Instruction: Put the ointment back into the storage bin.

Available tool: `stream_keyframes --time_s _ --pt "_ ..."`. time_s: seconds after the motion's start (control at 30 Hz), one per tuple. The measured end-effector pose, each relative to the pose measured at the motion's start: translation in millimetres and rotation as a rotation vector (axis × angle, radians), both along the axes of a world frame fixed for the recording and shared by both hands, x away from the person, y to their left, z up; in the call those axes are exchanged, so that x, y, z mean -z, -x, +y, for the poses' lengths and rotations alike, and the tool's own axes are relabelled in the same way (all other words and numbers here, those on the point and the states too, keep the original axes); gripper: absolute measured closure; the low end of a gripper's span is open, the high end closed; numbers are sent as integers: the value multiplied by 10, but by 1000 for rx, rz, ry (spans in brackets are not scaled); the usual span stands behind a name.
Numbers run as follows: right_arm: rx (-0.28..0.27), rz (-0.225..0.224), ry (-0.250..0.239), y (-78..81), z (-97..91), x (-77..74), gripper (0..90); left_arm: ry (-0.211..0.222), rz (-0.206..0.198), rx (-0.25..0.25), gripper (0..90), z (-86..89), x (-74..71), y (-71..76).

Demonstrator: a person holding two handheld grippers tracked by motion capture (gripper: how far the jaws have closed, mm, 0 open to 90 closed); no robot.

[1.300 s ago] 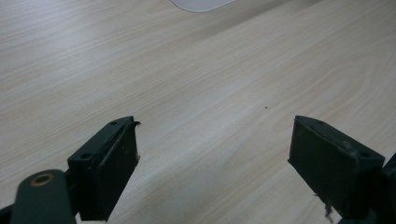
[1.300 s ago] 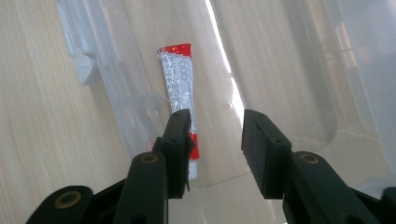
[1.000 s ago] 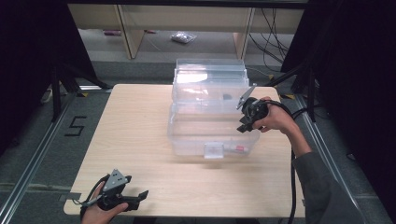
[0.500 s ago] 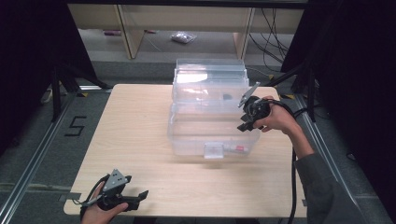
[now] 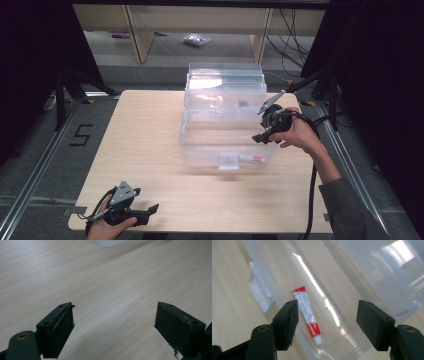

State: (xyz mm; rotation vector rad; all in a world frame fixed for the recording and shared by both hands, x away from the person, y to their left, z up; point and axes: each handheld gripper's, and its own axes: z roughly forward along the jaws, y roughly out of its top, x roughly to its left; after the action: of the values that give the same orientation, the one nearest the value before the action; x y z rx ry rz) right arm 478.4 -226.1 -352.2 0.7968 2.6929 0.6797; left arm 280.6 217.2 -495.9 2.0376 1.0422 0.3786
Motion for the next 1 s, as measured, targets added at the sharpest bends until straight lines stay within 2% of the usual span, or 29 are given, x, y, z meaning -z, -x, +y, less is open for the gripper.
stream_keyframes --time_s 0.03,0.07,0.1,0.13,0.17,0.2,0.23,0.27,0.37,0.4,0.43,0.47,0.5,0.53,0.57,0.6,0.67,0.7,0.77,0.8,0.83,0.87,1.0 --pt "25 -4 -19 39 1 4 319 1 2 0 150 -1 2 -1" --pt "24 1 -46 74 -7 4 316 4 0 -6 150 -9 7 -2" --pt "24 -16 -68 113 -17 11 306 1 -1 -11 150 -14 9 -3" --pt "24 -16 -68 113 -17 11 306 -1 3 2 150 -11 0 1" --pt "48 -20 -76 167 -19 14 281 0 3 3 150 -14 1 2" --pt "69 -3 -85 206 -10 21 278 3 -3 2 150 -16 8 3" --pt "55 -17 -85 218 -23 34 279 3 -4 1 150 -15 7 3" --pt "64 -21 -93 252 -17 47 279 3 -3 0 150 -15 8 2" --pt "67 -20 -112 316 -32 87 277 -4 1 -2 150 -15 4 2" --pt "85 -9 -124 346 -33 97 276 -5 0 3 150 -15 4 0" --pt "52 -23 -121 338 -63 101 275 1 -3 2 150 -16 8 3" --pt "52 -23 -121 338 -63 101 275 1 -3 2 150 -16 8 3" --pt "84 -12 -123 374 -68 116 267 2 -4 1 150 -16 8 3" --pt "90 -20 -119 388 -78 115 266 0 -2 -1 150 -14 5 2" --pt "90 -20 -119 388 -78 115 266 0 -2 -1 150 -14 5 2" --pt "65 -26 -134 415 -92 122 265 -1 3 -6 150 -17 4 3" --pt "83 -14 -140 458 -85 138 263 -5 1 0 150 -15 3 1" --pt "83 -31 -156 467 -79 157 262 -2 -3 -2 150 -17 7 3" --pt "68 -40 -158 495 -97 167 260 0 -1 -2 150 -17 9 2" --pt "82 -19 -161 516 -95 159 259 -3 -4 0 150 -15 7 1" --pt "82 -19 -161 516 -95 159 259 -3 -4 0 150 -15 7 1" --pt "41 -57 -155 517 -106 185 260 2 -5 -2 150 -15 7 3" --pt "70 -48 -176 574 -92 209 257 0 -3 -4 150 -17 8 4"
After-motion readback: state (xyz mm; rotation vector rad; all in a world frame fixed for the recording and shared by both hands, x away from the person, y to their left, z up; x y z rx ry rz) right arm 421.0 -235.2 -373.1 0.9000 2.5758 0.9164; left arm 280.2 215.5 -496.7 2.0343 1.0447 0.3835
